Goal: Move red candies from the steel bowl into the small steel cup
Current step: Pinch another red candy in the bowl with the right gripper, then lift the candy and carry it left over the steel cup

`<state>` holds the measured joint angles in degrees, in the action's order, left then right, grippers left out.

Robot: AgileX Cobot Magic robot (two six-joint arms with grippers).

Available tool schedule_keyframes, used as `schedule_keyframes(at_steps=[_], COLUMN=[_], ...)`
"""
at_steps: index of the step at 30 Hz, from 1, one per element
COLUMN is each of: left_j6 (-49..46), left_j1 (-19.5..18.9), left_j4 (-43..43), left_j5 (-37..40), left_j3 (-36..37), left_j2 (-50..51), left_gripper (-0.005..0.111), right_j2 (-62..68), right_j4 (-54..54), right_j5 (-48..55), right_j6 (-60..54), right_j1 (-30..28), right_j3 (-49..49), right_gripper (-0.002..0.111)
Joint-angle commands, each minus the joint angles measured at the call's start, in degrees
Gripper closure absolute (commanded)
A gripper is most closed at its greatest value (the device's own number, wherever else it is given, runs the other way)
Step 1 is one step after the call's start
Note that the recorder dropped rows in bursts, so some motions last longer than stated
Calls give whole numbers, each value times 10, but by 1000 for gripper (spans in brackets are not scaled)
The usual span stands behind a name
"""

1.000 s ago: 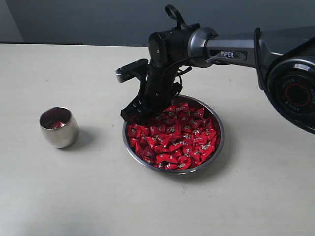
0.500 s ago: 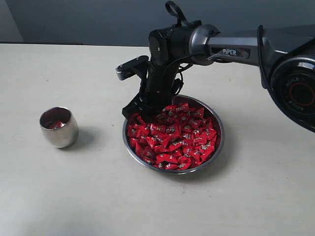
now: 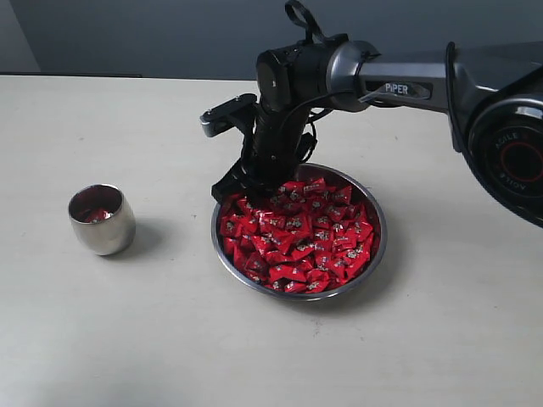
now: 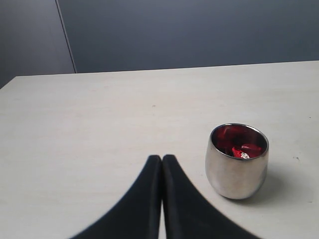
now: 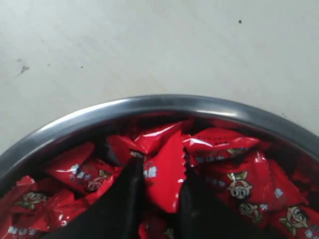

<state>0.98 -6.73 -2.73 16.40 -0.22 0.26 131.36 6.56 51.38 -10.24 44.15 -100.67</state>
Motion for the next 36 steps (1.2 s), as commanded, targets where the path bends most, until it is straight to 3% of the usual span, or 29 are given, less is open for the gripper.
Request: schedule_keyframes(at_steps=[1, 23, 24, 25, 36], left_j6=[1, 1, 1, 1, 1], left_j1=[0, 0, 0, 0, 0], left_j4=[1, 1, 1, 1, 1], left_j5=[-1, -1, -1, -1, -1], left_j3=[2, 2, 2, 2, 2], left_j2=[-3, -3, -3, -3, -3], left_gripper=[106, 106, 106, 106, 106], right_j2=[-6, -72, -79, -85, -159], right_j4=[-3, -21, -21, -21, -16], right_j5=[-5, 23, 24, 20, -98], right_j6=[0, 28, 28, 29, 47], right_j1=[-2, -2, -2, -2, -8], right_j3=[-3, 1, 8, 17, 181], right_gripper=[93, 97, 108, 109, 109])
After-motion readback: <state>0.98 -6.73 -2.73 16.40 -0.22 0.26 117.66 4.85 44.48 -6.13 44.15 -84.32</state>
